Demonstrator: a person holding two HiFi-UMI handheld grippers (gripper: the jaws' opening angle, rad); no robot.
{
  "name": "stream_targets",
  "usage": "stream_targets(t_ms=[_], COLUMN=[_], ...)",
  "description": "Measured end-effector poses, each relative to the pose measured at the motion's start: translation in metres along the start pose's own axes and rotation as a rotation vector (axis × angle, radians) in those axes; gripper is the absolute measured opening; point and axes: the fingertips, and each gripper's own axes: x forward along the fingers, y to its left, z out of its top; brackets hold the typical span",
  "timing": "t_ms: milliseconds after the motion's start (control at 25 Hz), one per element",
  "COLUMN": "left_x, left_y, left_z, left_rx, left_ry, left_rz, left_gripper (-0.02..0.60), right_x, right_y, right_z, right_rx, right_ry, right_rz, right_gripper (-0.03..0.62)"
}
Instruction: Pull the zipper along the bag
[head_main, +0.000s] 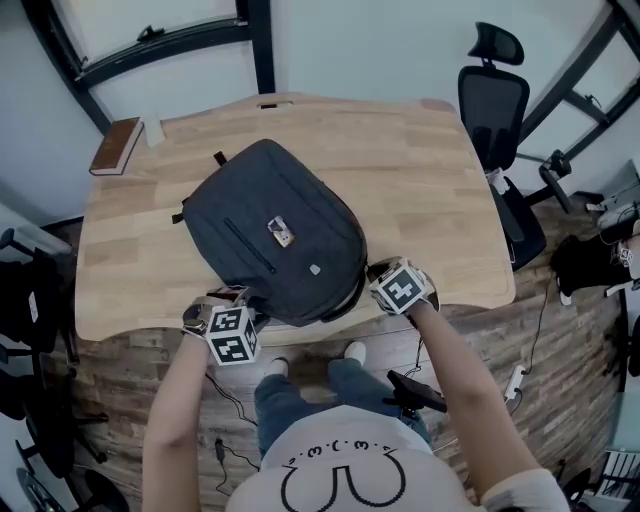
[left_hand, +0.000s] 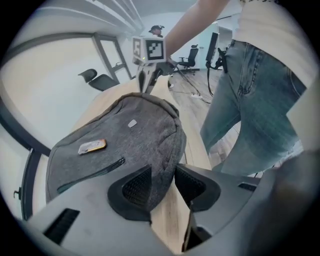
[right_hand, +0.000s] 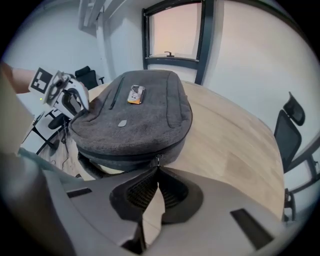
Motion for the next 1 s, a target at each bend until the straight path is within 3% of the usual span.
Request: stream_targets(t_ms=[120,240,440,680,880,960,1000], left_x=[-0.015,-0.035,-0.074,-0.06,-0.031,-0.024,-0.023], left_y=[0.013,0.013,0.02,0.007,-0.006,-0.004,-0.003], left_z=[-0.033,-0.057,-0.048,-0.016,-0.012,-0.016,-0.017], left_rx=[-0.108,-0.174,-0.353,-0.346,-0.304,-0.33,-0.353], left_ry=[0.062,0.085,-0.076,-0.142,-0.081,-0.074,-0.078], left_rz=[0.049,0.058,0.045,0.015,0.018,0.036,0.04], left_gripper=[0.19,0.19,0.19,0.19,0.18,0.083,0.064], right_x=[0.002,0.008,0.014,0.024,0.03,0.035,0.037], right_y=[0.028,0.057,0.107,0.178,0.222,0.229,0.23], right_z=[0.007,0.017,0.037,0.068,0.093,0.098,0.099], right_rx=[-0.022,0.023,0.082,-0.006,-0.075,-0.064,-0.05], right_ry=[-0.016,-0.041,-0.077,-0.083,-0.103,-0.116,-0.127], right_rz=[0.05,0.103,0.217,0.318,0.358,0.335,0.317], right_gripper=[0.058,0.058,0.058,0.058,0.058,0.058,0.059])
